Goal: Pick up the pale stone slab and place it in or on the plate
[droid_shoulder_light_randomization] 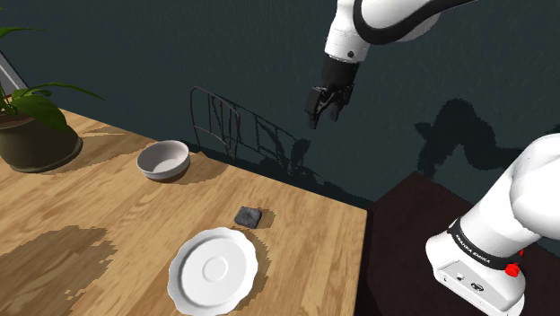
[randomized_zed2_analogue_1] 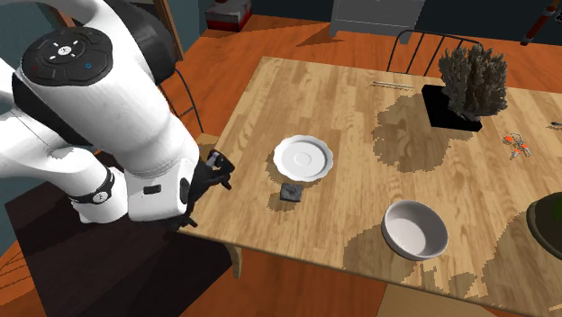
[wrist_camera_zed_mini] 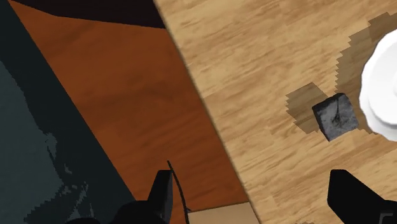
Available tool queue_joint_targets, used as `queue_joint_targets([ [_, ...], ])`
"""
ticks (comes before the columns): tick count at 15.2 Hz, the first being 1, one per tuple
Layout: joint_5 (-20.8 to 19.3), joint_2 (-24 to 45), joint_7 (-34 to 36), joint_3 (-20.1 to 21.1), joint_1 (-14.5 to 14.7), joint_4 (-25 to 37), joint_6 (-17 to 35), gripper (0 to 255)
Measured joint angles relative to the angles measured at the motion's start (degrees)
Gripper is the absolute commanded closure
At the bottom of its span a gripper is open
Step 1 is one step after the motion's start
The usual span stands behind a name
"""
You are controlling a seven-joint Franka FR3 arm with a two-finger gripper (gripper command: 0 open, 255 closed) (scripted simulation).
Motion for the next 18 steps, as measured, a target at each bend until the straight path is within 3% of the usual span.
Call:
queue_joint_targets([
  [9, 2.16, 16.98, -2.42, 4.6, 4.14, 4.23, 10.59, 0],
  [18, 0.37, 35.0, -3.03, 8.17, 8.53, 13.81, 16.96, 0],
])
